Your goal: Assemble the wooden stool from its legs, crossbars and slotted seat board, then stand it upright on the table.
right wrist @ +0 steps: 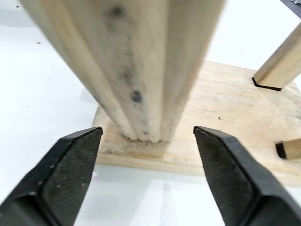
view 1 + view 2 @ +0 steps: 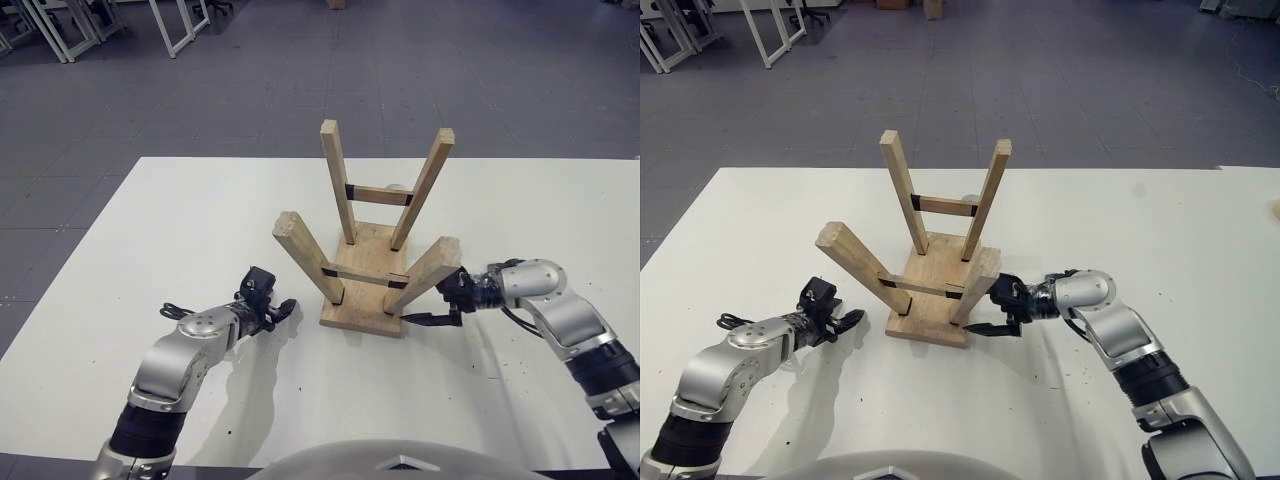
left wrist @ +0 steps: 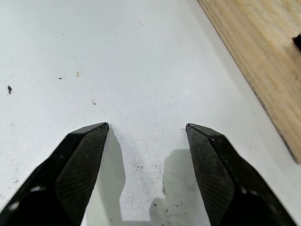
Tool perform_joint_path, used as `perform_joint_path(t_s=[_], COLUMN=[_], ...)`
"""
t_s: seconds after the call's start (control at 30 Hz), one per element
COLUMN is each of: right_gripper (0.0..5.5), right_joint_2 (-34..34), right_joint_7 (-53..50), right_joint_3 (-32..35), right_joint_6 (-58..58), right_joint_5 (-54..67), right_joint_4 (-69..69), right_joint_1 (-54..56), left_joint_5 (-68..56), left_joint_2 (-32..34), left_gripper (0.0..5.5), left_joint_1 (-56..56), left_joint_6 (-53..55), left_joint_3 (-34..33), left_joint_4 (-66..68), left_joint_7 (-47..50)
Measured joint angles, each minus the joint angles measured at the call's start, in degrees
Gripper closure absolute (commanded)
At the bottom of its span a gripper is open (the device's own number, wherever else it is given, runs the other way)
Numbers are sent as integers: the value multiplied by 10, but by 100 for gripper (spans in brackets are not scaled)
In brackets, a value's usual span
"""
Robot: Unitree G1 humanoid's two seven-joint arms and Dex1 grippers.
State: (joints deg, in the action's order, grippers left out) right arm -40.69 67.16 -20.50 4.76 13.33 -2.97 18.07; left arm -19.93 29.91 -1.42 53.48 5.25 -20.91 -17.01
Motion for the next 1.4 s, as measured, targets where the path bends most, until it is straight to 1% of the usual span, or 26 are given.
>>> perform_joint_path(t_s=[0.07,0.13,0.17,0.23,0.3,0.37,0.43,0.53,0.73,0.83,0.9,0.93,1.0,1.07,1.1,1.17,1.23,1.3,1.37,1.4], right_gripper=[132,132,132,132,132,132,132,132,132,132,132,132,168,203,231,268,272,272,272,272], right_joint_2=[-7,-35,-49,-45,-12,14,50,83,142,140,133,126,127,151,177,228,272,314,363,377], right_joint_7=[4,-9,-29,-79,-140,-182,-222,-270,-334,-338,-345,-360,-383,-405,-424,-466,-516,-558,-581,-586], right_joint_3=[4,4,5,17,24,26,22,22,23,39,69,103,164,235,277,330,375,401,391,380], right_joint_6=[-21,-43,-43,-18,32,69,102,136,157,163,171,186,223,284,326,402,466,531,596,618], right_joint_5=[-22,-83,-111,-136,-142,-151,-158,-180,-204,-199,-197,-193,-175,-123,-84,-16,41,95,143,159], right_joint_4=[-10,-27,-30,-18,14,47,66,73,26,45,84,106,150,215,267,340,381,415,440,448], right_joint_1=[2,4,3,-16,-65,-85,-94,-93,-59,-73,-99,-108,-112,-109,-90,-17,75,148,166,161], left_joint_5=[1,6,8,11,13,19,23,36,61,69,71,73,77,77,77,77,77,77,77,78], left_joint_2=[-2,-3,-5,-15,-26,-39,-62,-73,-89,-84,-80,-71,-68,-68,-70,-76,-83,-87,-92,-94], left_gripper=[244,244,244,244,244,244,244,244,244,244,244,244,244,244,244,244,244,244,244,244], left_joint_1=[-2,-6,-8,-10,-10,0,20,34,43,45,43,41,36,32,30,24,18,16,15,15], left_joint_6=[0,1,1,2,6,13,18,23,12,-3,-17,-23,-33,-38,-38,-39,-41,-42,-42,-42], left_joint_3=[-2,-3,-3,-1,13,30,58,69,73,73,66,56,34,24,18,12,10,7,7,7], left_joint_4=[-1,-7,-9,-15,-23,-23,-20,-13,10,18,27,32,42,45,46,43,40,38,39,39], left_joint_7=[0,0,1,6,8,10,11,20,25,19,11,10,10,12,13,18,23,25,27,28])
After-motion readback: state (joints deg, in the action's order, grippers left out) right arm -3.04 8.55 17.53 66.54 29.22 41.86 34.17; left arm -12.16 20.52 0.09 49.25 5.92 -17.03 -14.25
